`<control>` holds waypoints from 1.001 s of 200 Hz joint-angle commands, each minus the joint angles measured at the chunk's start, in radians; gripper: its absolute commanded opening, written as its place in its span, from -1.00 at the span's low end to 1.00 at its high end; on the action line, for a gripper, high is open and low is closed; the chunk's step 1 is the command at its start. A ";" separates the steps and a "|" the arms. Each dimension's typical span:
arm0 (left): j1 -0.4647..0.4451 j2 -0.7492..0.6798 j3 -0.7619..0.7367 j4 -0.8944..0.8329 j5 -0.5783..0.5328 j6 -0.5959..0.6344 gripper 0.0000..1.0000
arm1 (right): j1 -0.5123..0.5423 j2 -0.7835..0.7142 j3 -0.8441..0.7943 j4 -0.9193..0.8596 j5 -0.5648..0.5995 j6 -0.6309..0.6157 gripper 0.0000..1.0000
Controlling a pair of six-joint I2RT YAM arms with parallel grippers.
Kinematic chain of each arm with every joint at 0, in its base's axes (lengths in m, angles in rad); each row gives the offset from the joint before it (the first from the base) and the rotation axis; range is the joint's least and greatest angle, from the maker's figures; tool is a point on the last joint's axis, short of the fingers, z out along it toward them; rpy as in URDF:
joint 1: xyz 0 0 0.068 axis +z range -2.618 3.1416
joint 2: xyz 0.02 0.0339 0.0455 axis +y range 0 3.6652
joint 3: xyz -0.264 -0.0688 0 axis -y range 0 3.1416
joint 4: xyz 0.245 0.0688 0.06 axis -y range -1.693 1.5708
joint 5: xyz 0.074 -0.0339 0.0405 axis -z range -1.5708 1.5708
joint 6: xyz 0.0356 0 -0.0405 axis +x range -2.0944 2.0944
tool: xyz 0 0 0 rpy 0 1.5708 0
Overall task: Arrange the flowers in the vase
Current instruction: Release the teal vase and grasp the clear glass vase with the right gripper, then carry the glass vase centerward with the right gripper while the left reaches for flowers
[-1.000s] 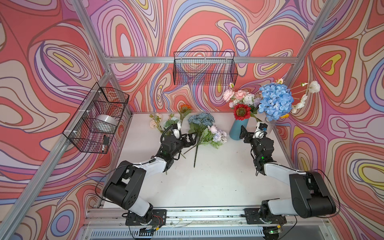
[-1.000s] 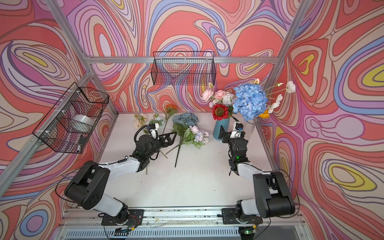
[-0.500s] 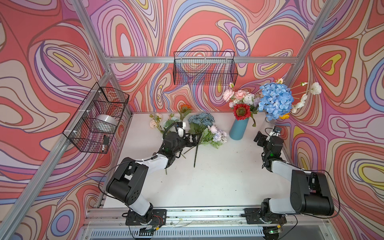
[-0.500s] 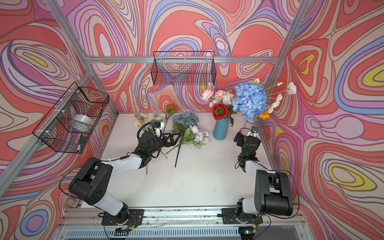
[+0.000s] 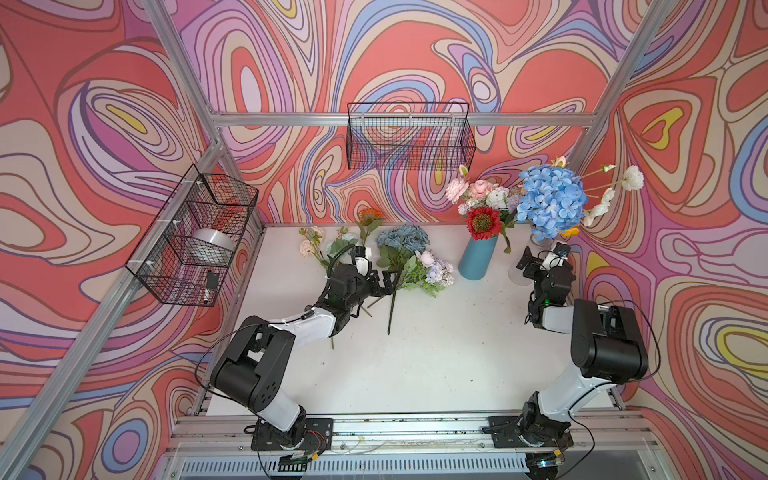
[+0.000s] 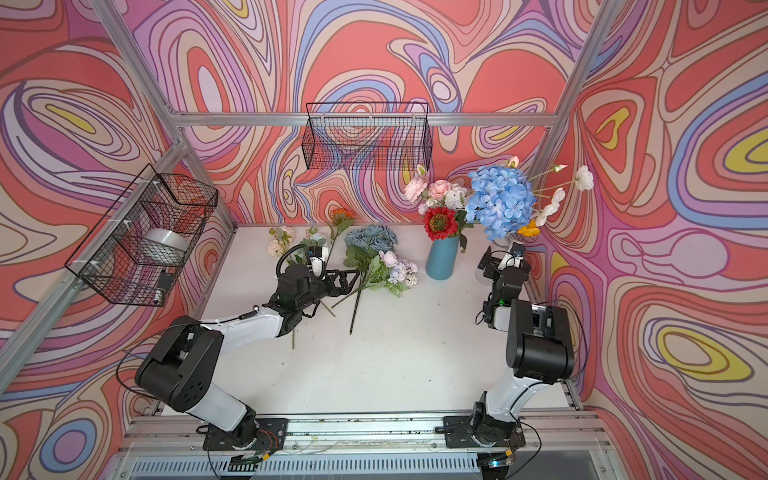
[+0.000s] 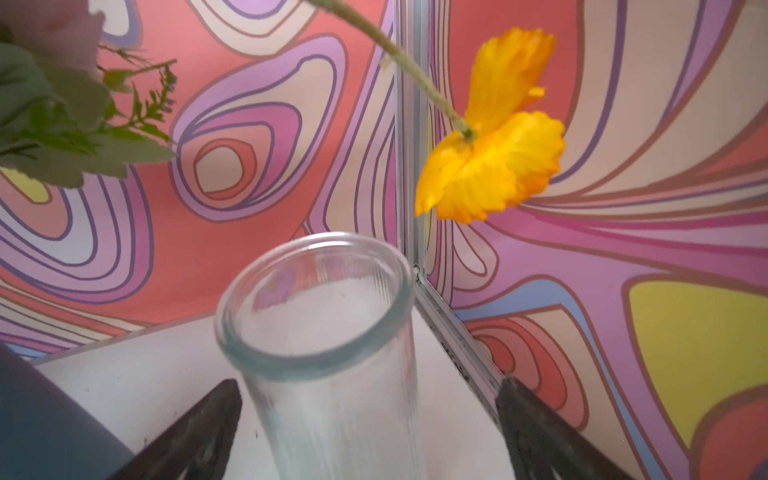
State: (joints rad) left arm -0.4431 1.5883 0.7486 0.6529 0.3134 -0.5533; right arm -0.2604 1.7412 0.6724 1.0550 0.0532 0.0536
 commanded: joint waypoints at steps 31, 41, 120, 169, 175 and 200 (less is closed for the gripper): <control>0.010 0.038 0.047 -0.035 -0.003 -0.004 1.00 | -0.005 0.094 0.143 -0.006 -0.051 -0.009 0.97; 0.012 0.042 0.052 -0.036 0.000 -0.011 1.00 | -0.005 0.113 0.162 -0.007 -0.038 -0.006 0.97; 0.022 0.017 0.022 -0.009 -0.008 -0.042 1.00 | -0.005 0.166 0.305 -0.197 -0.021 -0.001 0.21; 0.029 0.009 0.005 0.008 -0.001 -0.055 1.00 | 0.019 0.064 0.182 -0.153 -0.020 -0.044 -0.14; 0.029 0.007 0.003 0.012 -0.001 -0.057 1.00 | 0.031 0.044 0.160 -0.154 -0.014 -0.061 -0.15; 0.037 0.003 -0.006 0.027 -0.001 -0.067 0.99 | 0.106 -0.072 0.061 -0.184 0.047 -0.119 -0.20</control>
State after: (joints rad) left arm -0.4213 1.6188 0.7620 0.6388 0.3126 -0.6029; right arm -0.2241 1.7657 0.8207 0.9245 0.0528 -0.0093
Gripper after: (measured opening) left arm 0.999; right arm 0.664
